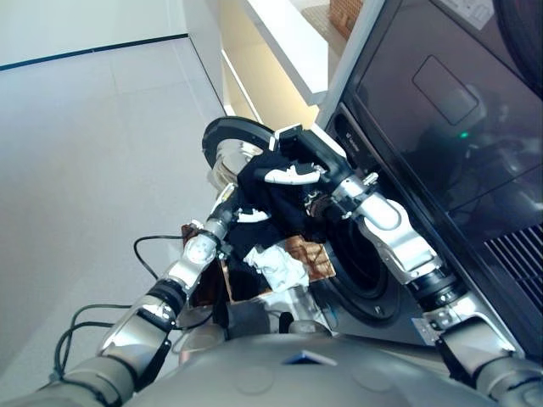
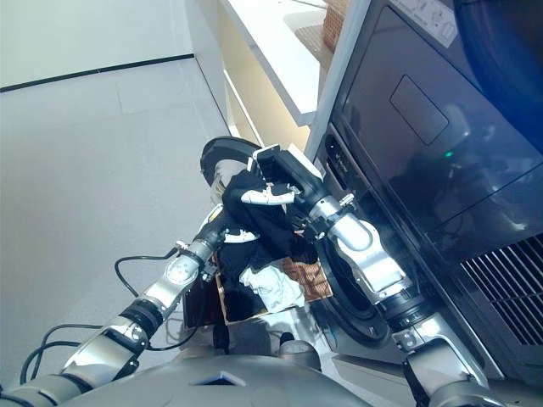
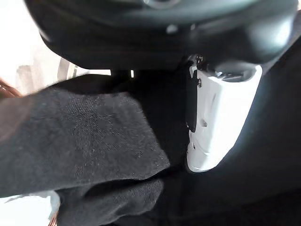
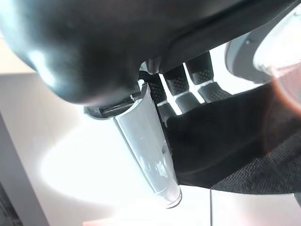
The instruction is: Pick up the clothes and place them into the washing machine
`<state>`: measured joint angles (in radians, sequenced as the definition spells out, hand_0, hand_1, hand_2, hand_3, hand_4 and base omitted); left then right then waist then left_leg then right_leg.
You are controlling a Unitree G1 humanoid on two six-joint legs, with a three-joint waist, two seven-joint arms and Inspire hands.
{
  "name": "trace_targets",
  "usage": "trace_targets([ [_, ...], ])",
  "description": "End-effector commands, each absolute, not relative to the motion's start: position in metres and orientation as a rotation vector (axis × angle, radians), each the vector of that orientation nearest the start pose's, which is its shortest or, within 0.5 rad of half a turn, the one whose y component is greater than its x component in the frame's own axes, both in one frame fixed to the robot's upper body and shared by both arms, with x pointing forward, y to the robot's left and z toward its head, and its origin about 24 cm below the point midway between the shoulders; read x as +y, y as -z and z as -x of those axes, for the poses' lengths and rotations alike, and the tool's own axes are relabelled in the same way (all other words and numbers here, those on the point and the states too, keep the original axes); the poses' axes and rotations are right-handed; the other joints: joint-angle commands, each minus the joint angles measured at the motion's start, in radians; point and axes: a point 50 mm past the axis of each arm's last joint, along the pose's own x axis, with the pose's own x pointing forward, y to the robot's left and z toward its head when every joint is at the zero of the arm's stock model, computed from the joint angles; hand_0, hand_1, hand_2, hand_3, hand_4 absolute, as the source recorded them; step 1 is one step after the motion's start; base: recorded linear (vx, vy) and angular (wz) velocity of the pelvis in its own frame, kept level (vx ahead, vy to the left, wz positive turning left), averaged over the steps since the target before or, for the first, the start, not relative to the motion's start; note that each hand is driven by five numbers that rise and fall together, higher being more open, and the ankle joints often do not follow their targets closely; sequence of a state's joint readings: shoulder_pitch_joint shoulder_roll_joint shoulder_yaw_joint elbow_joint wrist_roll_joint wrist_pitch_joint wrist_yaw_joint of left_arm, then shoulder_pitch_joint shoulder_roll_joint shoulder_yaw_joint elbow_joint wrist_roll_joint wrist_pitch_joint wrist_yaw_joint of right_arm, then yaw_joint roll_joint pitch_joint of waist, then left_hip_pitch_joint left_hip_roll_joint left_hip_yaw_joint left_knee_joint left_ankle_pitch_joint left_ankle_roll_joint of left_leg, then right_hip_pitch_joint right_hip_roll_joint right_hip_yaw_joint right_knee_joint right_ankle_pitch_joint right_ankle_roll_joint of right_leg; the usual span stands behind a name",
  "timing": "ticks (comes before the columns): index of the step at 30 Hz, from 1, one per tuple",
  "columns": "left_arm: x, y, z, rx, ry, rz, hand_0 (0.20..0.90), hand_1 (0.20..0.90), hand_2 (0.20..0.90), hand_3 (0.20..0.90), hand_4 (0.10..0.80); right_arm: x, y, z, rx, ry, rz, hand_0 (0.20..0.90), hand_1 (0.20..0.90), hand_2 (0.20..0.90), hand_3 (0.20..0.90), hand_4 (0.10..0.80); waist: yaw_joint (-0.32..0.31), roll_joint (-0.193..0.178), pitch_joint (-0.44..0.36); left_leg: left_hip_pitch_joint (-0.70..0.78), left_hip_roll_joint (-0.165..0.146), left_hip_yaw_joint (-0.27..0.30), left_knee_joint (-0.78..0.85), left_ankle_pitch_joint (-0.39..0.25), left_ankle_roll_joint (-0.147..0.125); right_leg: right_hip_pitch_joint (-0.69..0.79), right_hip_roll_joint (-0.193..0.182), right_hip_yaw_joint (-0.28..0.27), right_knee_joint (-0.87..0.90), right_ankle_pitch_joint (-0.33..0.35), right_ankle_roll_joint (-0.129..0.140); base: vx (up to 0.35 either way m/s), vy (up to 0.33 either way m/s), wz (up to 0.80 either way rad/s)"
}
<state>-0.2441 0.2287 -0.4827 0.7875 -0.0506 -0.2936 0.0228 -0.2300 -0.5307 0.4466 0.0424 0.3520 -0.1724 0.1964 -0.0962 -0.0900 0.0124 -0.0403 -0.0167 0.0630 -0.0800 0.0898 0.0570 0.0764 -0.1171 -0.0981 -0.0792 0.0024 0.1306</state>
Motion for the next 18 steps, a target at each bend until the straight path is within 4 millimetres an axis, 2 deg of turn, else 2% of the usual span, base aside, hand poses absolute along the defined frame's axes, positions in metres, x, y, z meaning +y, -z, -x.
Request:
trace_targets([
  [1,0.104,0.026,-0.288,0.138,0.397,-0.307,0.2,0.2,0.2,0.2,0.3,-0.122,-0.126,-0.271,-0.398,-0.629,0.099,0.2,0.2,0.2,0.2,0.3,0.027,-0.017,-0.101,0.061,0.027,0.001,0.001,-0.082,-0.073,-0.126,-0.029,0.004,0.066,0.084,0.02,0.0,0.0,0.0],
  [6,0.116,0.025,-0.288,0.137,0.373,-0.32,0.2,0.2,0.2,0.2,0.3,-0.129,-0.121,-0.27,-0.38,-0.594,0.092,0.2,0.2,0.2,0.2,0.3,0.028,-0.015,-0.1,0.061,0.027,0.001,0.002,-0.083,-0.073,-0.126,-0.029,0.005,0.066,0.084,0.02,0.0,0.0,0.0],
  [12,0.148,0.025,-0.285,0.146,0.291,-0.339,0.2,0.2,0.2,0.2,0.3,-0.148,-0.109,-0.267,-0.343,-0.49,0.08,0.2,0.2,0.2,0.2,0.3,0.029,-0.009,-0.096,0.06,0.027,0.002,0.002,-0.083,-0.072,-0.128,-0.029,0.008,0.065,0.083,0.021,0.0,0.0,0.0],
  [13,0.148,0.025,-0.285,0.146,0.291,-0.339,0.2,0.2,0.2,0.2,0.3,-0.148,-0.109,-0.267,-0.343,-0.49,0.08,0.2,0.2,0.2,0.2,0.3,0.029,-0.009,-0.096,0.06,0.027,0.002,0.002,-0.083,-0.072,-0.128,-0.029,0.008,0.065,0.083,0.021,0.0,0.0,0.0],
  [14,0.161,0.023,-0.283,0.144,0.252,-0.338,0.2,0.2,0.2,0.2,0.3,-0.153,-0.106,-0.265,-0.33,-0.468,0.089,0.2,0.2,0.2,0.2,0.3,0.031,-0.007,-0.095,0.058,0.026,0.0,0.002,-0.083,-0.072,-0.129,-0.03,0.007,0.066,0.083,0.021,0.0,0.0,0.0],
  [18,0.184,0.02,-0.278,0.134,0.172,-0.321,0.2,0.2,0.2,0.2,0.3,-0.161,-0.103,-0.262,-0.328,-0.429,0.127,0.2,0.2,0.2,0.2,0.3,0.038,-0.006,-0.092,0.056,0.024,-0.003,0.003,-0.083,-0.071,-0.129,-0.031,0.003,0.066,0.083,0.02,0.0,0.0,0.0],
])
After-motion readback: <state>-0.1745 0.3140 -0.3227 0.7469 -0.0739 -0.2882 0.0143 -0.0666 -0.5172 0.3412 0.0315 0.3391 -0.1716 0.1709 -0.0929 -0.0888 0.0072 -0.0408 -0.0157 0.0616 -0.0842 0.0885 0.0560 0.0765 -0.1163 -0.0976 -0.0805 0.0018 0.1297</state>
